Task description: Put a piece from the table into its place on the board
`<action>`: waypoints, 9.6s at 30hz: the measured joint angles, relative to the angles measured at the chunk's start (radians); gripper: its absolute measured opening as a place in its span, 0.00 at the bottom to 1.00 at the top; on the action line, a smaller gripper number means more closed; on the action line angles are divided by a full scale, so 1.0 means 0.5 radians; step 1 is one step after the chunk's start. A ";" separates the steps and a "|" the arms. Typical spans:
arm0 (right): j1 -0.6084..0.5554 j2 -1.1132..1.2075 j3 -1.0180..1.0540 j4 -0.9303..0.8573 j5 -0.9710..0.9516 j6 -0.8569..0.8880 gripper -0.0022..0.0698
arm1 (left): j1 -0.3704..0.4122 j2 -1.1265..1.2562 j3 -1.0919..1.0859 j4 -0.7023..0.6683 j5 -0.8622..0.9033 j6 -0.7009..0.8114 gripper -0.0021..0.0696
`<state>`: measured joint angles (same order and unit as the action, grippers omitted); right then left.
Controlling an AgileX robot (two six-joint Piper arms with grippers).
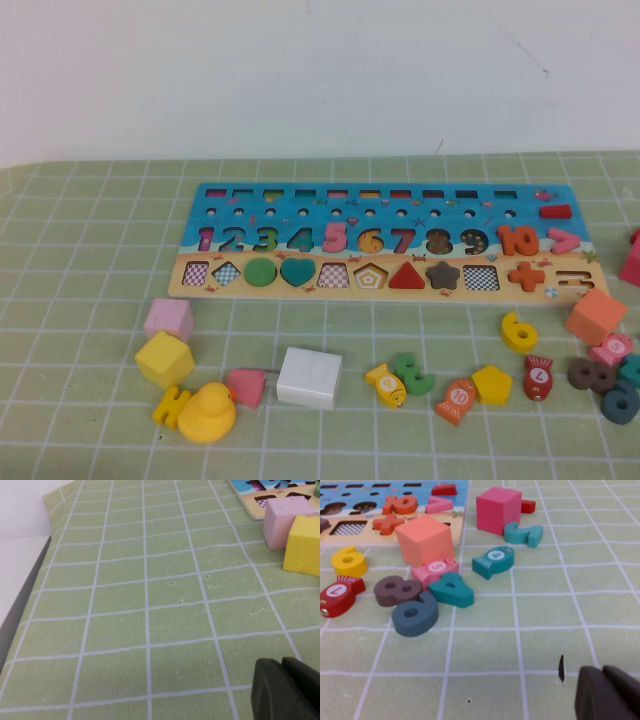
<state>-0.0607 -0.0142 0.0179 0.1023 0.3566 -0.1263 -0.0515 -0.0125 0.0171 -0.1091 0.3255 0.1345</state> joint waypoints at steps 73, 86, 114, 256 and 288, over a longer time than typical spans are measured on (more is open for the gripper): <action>0.000 0.000 0.000 0.000 0.000 0.000 0.03 | 0.000 0.000 0.000 -0.003 0.000 0.000 0.03; 0.000 0.000 0.019 0.000 -0.615 0.005 0.03 | 0.000 0.000 0.000 -0.003 0.000 0.000 0.03; 0.000 0.372 -0.774 0.266 -1.139 -0.284 0.03 | 0.000 0.000 0.000 -0.003 0.000 0.000 0.03; 1.116 4.520 -4.217 0.165 1.072 0.603 0.50 | 0.000 0.000 0.000 -0.014 0.000 0.000 0.03; 1.116 4.642 -4.491 0.146 1.390 0.356 0.03 | 0.000 0.000 0.000 -0.014 0.000 0.000 0.03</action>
<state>0.4971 2.3068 -2.2276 0.1755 1.0516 0.0516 -0.0515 -0.0125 0.0171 -0.1159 0.3255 0.1346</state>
